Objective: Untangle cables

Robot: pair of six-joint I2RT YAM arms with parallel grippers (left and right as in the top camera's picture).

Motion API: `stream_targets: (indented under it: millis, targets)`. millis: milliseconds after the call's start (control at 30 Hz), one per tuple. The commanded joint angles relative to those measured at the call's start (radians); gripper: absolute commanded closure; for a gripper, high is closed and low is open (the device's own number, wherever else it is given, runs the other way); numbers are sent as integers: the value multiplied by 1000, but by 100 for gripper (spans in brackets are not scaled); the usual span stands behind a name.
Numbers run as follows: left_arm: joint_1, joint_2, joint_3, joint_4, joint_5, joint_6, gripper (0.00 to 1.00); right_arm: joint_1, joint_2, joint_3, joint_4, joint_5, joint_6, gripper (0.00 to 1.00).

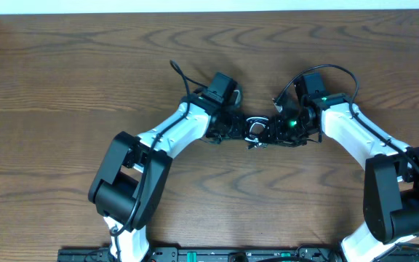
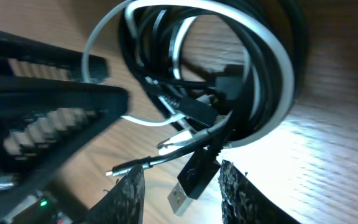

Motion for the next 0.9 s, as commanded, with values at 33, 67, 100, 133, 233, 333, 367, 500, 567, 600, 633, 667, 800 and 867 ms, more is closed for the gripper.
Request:
stream_targets:
  millis: [33, 67, 100, 133, 233, 333, 367, 500, 567, 600, 633, 667, 800, 867]
  targets:
    - [-33, -7, 14, 3, -132, 13, 52, 1, 13, -1, 0, -56, 1, 66]
    - [-37, -7, 14, 6, -150, 31, 52, 1, 13, -1, 0, -39, 1, 67]
    - [-38, -7, 14, 10, -168, 46, 52, 1, 13, -1, 0, -32, 1, 69]
    - [-38, -7, 14, 12, -178, 57, 53, 1, 13, -1, -1, -20, 2, 69]
    - [-38, -7, 14, 12, -187, 68, 69, 2, 13, -1, -5, -2, 1, 70]
    - [-43, -7, 14, -8, -138, 67, 87, 3, 13, -3, -12, 17, 2, 71]
    - [-45, -6, 14, -14, -125, 67, 87, 3, 13, -3, -12, 17, 2, 71]
    - [-50, -6, 14, -44, -108, 68, 87, 4, 13, -3, -11, 17, 2, 66]
    - [-50, -7, 12, -50, -108, 67, 87, 9, 13, -3, -11, 34, 16, 64]
    - [-50, -7, 11, -52, -107, 67, 87, 14, 13, -3, -12, 53, 31, 63]
    - [-50, -6, 11, -56, -107, 67, 87, 18, 13, -3, -12, 68, 42, 62]
    - [-50, -7, 11, -60, -107, 67, 87, 25, 13, -3, -12, 81, 52, 61]
    - [-50, -6, 11, -90, -104, 67, 87, 56, 13, -3, -11, 110, 62, 61]
    - [-50, -6, 11, -101, -71, 67, 85, 74, 13, -3, -13, 147, 62, 65]
